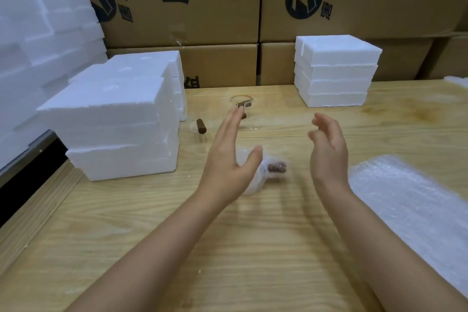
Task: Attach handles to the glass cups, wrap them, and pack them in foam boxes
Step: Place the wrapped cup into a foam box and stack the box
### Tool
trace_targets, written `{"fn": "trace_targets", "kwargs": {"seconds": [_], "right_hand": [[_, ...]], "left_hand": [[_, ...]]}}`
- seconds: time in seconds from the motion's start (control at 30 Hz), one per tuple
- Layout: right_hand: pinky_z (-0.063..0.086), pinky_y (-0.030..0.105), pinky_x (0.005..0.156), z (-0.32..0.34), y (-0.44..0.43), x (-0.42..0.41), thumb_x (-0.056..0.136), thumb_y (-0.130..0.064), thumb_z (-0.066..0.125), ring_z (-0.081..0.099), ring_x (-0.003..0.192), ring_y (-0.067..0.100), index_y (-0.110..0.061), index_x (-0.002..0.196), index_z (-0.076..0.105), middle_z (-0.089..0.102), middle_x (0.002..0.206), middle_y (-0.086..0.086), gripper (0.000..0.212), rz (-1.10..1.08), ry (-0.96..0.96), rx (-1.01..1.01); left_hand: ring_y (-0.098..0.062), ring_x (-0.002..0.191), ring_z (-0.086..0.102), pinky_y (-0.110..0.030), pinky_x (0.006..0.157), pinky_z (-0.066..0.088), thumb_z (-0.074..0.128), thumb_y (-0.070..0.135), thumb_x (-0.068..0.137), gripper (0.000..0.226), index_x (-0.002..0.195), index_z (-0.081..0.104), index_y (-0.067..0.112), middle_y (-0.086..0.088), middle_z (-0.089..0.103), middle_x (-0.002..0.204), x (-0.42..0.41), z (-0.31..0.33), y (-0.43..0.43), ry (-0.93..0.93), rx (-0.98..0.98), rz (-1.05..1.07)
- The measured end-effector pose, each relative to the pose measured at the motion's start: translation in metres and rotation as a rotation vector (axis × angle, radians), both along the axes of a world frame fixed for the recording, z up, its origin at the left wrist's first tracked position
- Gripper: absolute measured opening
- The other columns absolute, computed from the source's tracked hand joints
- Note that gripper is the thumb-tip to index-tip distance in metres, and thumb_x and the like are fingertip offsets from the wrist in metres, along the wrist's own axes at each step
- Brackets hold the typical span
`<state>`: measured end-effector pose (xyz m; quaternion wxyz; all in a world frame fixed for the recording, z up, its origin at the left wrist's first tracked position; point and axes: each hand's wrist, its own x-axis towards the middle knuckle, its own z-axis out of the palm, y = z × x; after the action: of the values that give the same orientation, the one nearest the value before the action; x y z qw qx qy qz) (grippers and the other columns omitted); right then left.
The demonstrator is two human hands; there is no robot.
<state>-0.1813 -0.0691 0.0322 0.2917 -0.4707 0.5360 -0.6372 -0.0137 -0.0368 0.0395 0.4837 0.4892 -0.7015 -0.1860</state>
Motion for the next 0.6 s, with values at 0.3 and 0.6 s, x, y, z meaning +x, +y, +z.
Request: {"fn": "trace_targets", "kwargs": {"seconds": [0.3,0.6], "right_hand": [[0.040,0.026,0.080,0.061,-0.142,-0.093,0.095,-0.026,0.034,0.050,0.101,0.016,-0.016,0.133,0.043,0.053,0.126,0.002,0.040,-0.364,-0.188,0.106],[0.025,0.046,0.110,0.073,-0.247,-0.185,0.096,-0.057,0.018,0.032,0.135,0.026,-0.025,0.144,0.031,0.040,0.145,0.005,0.060,-0.446,-0.073,0.325]], "left_hand": [[-0.018,0.146,0.019,-0.029,0.106,0.021,0.036,0.043,0.102,0.060,0.154,0.010,0.028,0.002,0.020,0.160,-0.096,0.061,-0.141,0.302,0.408,-0.144],[-0.023,0.145,0.022,-0.044,0.119,0.017,0.014,0.048,0.103,0.052,0.152,0.019,0.032,0.004,0.025,0.158,-0.149,0.055,-0.250,0.333,0.524,-0.211]]}}
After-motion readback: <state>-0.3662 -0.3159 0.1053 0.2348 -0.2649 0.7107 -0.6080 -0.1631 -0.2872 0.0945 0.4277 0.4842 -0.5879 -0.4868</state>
